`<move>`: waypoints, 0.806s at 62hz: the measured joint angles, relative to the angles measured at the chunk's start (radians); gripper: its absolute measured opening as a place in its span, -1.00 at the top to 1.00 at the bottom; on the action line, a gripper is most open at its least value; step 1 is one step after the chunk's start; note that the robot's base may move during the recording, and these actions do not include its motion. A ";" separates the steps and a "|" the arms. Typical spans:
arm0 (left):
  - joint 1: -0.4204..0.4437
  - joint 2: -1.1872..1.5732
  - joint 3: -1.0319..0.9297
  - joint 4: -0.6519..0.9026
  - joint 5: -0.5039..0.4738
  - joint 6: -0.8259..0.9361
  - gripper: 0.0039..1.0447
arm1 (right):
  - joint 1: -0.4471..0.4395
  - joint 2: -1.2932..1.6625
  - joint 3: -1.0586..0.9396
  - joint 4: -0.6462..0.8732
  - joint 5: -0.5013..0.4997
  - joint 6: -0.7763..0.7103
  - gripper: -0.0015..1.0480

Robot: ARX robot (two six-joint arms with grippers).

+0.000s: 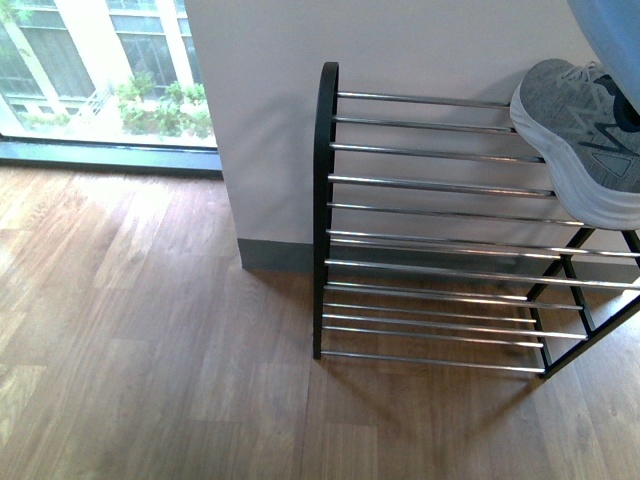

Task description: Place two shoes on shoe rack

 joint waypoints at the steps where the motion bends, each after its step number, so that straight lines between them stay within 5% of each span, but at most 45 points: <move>1: 0.000 0.000 0.000 0.000 0.000 0.000 0.98 | 0.000 0.000 0.000 0.000 0.000 0.000 0.97; 11: 0.000 0.003 0.000 0.000 0.003 0.000 0.98 | 0.010 0.019 -0.006 0.061 -0.020 0.060 0.97; 32: 0.000 0.003 0.000 0.000 0.003 0.000 0.98 | 0.160 0.379 0.202 0.199 0.199 0.174 0.97; 50: 0.000 0.003 0.000 0.000 0.003 0.000 0.98 | 0.182 0.811 0.476 0.229 0.308 0.127 0.97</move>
